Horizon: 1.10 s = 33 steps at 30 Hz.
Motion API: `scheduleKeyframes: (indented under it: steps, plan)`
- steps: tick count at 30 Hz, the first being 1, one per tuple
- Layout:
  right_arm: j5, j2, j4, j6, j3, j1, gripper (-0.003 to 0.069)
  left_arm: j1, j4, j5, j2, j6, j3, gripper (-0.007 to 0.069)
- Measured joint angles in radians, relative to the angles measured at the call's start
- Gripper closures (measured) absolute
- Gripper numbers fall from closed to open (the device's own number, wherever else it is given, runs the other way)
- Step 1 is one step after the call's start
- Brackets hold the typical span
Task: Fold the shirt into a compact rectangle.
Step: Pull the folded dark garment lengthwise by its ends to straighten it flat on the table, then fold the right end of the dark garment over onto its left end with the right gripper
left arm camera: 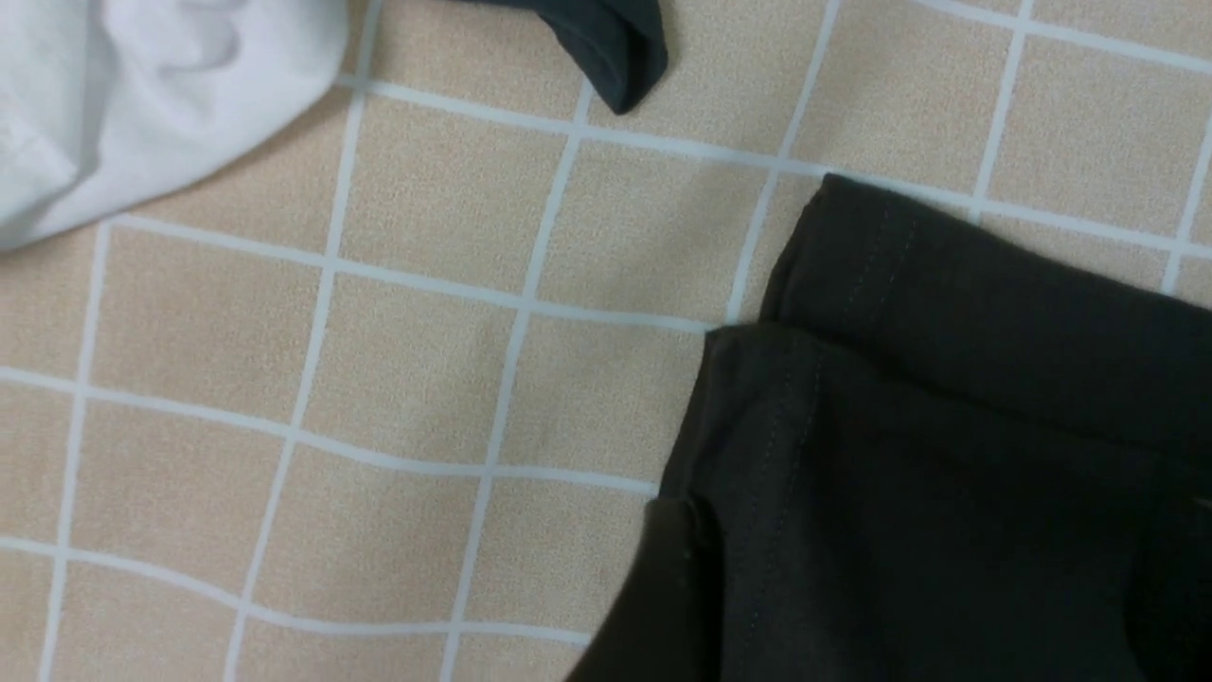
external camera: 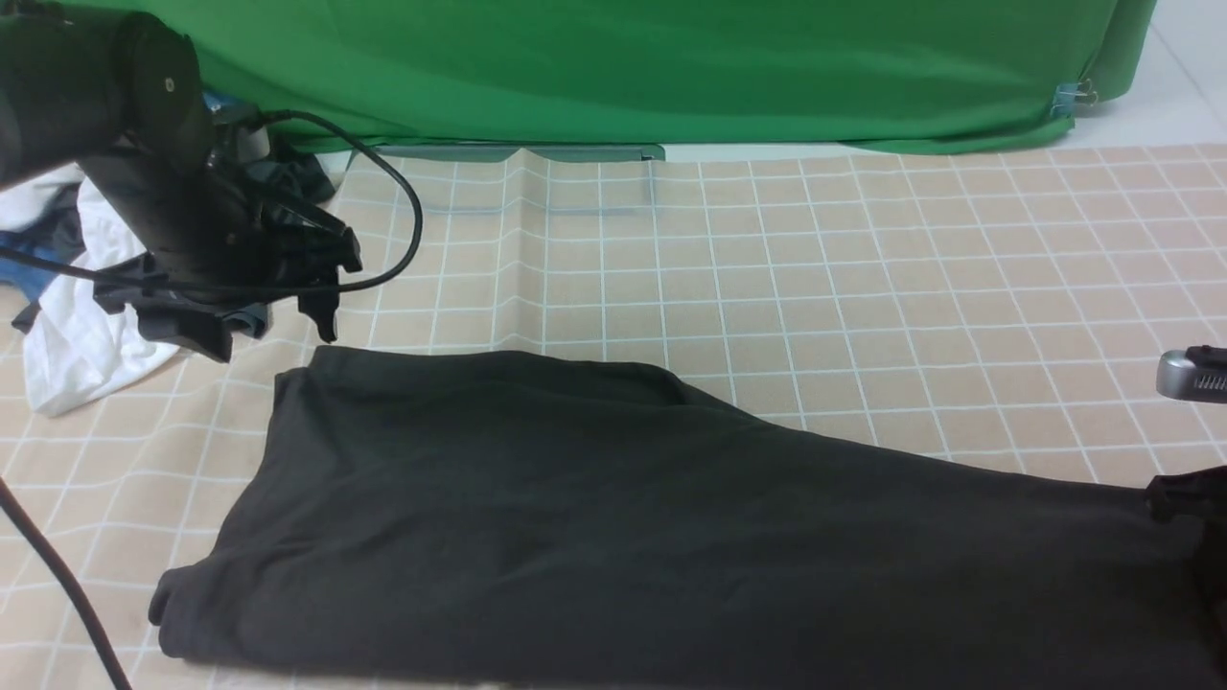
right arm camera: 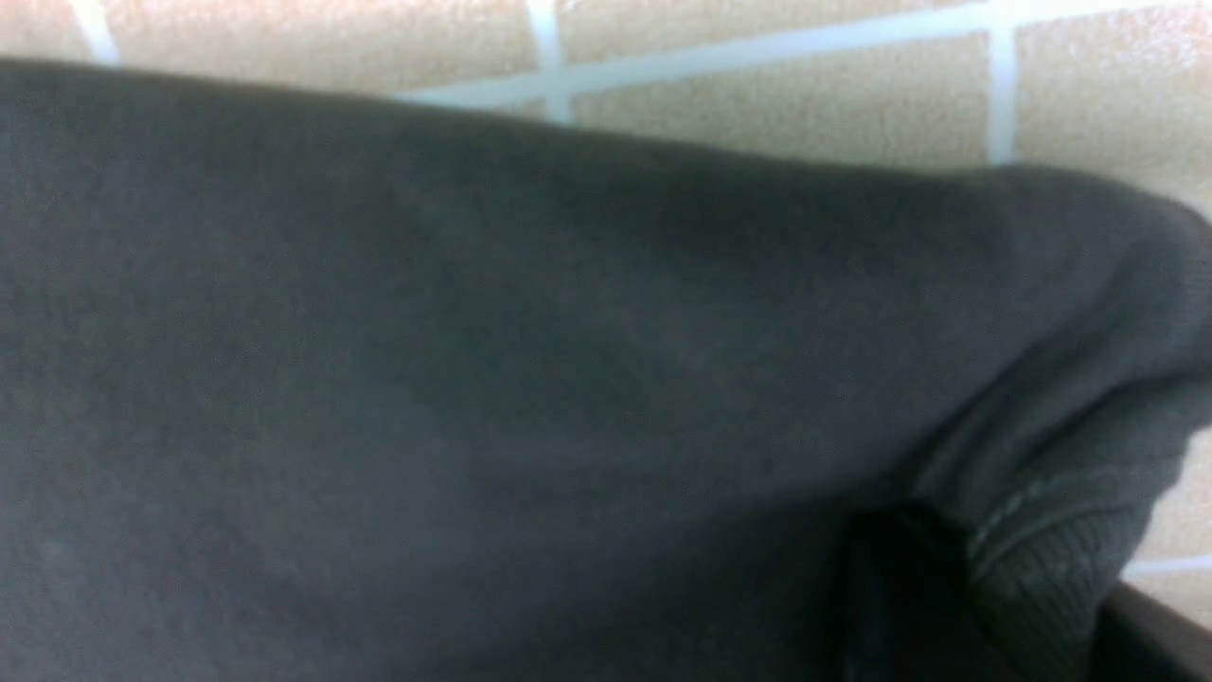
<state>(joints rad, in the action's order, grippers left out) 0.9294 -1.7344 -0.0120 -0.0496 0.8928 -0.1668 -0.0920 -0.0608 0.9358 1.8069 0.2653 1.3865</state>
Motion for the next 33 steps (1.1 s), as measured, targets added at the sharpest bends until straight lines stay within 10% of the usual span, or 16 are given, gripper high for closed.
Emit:
scheduleKeyframes:
  steps: [16,23,33]
  plan:
    - [0.158,0.185,0.197,-0.108,0.066,-0.021,0.0556,0.000,0.014,0.203,-0.066,-0.070,0.133,0.0050]
    - [0.221,0.268,0.051,-0.261,0.193,0.254,0.0556,0.000,0.015,0.214,-0.091,-0.146,0.133,0.0131]
    - [0.121,0.090,-0.035,-0.521,0.531,0.783,0.0556,0.000,0.017,0.228,-0.127,-0.165,0.134,0.0536]
